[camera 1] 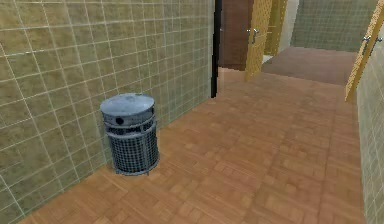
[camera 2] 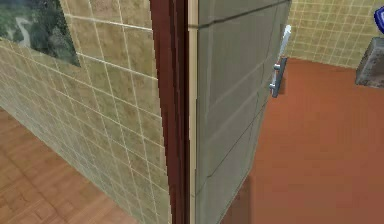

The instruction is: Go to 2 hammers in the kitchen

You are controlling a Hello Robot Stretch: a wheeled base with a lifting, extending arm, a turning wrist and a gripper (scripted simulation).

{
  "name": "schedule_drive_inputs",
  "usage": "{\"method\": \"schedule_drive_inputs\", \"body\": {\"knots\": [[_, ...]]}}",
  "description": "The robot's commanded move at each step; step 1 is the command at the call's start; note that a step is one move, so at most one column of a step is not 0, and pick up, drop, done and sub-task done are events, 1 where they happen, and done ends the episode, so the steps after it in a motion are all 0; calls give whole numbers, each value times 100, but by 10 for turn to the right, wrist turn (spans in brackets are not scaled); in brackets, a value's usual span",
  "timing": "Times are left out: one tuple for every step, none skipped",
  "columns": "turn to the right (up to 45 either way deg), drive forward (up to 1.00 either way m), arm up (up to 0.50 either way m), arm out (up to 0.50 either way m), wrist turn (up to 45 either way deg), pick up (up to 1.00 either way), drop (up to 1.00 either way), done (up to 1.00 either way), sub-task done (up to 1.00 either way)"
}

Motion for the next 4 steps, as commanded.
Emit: {"method": "schedule_drive_inputs", "body": {"knots": [[120,0,0,0,0,0,0,0,0],[0,100,0,0,0,0,0,0,0],[0,100,0,0,0,0,0,0,0],[30,0,0,0,0,0,0,0,0]]}}
